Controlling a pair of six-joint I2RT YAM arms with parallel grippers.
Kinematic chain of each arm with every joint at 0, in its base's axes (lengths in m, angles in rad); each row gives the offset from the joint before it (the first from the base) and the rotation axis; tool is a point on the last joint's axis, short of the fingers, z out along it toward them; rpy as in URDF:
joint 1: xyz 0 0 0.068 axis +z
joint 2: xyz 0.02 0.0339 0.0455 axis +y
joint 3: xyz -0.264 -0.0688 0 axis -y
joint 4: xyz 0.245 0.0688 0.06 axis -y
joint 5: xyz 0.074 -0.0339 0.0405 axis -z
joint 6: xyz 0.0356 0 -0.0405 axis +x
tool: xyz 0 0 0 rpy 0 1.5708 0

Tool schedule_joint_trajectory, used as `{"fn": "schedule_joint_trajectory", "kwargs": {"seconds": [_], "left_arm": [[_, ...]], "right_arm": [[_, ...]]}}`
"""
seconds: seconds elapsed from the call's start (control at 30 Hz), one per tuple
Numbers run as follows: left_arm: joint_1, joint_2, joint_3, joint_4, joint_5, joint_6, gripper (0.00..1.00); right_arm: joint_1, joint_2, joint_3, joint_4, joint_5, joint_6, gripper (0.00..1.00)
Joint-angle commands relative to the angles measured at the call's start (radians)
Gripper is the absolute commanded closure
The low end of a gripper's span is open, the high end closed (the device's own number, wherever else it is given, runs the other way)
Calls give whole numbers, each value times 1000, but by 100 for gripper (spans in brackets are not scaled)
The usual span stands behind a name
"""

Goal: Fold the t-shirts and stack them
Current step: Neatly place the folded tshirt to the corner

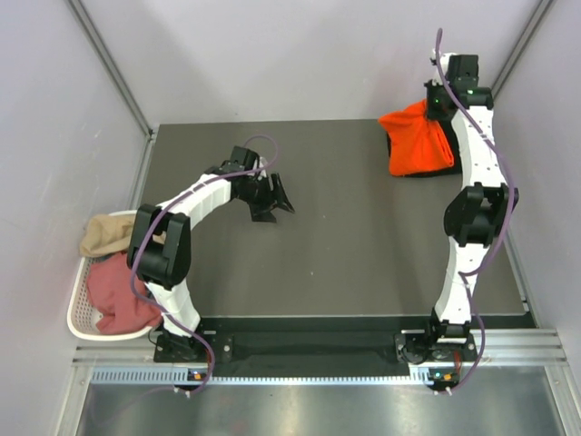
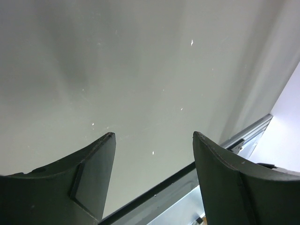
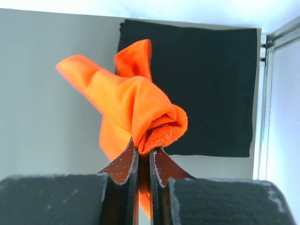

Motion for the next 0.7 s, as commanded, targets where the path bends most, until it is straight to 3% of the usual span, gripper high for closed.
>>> {"fn": "schedule_joint_trajectory", "kwargs": {"seconds": [0.0, 0.33, 0.67], "left_arm": [[-5, -6, 24, -32, 14, 37, 29], [-5, -3, 26, -53, 30, 51, 29], [-10, 0, 3, -61, 33, 53, 29]], "right_arm": [[-8, 6, 45, 52, 19, -16, 100], [-26, 49, 22, 113, 4, -13, 100], [-53, 106, -27, 280, 41, 14, 100]]}}
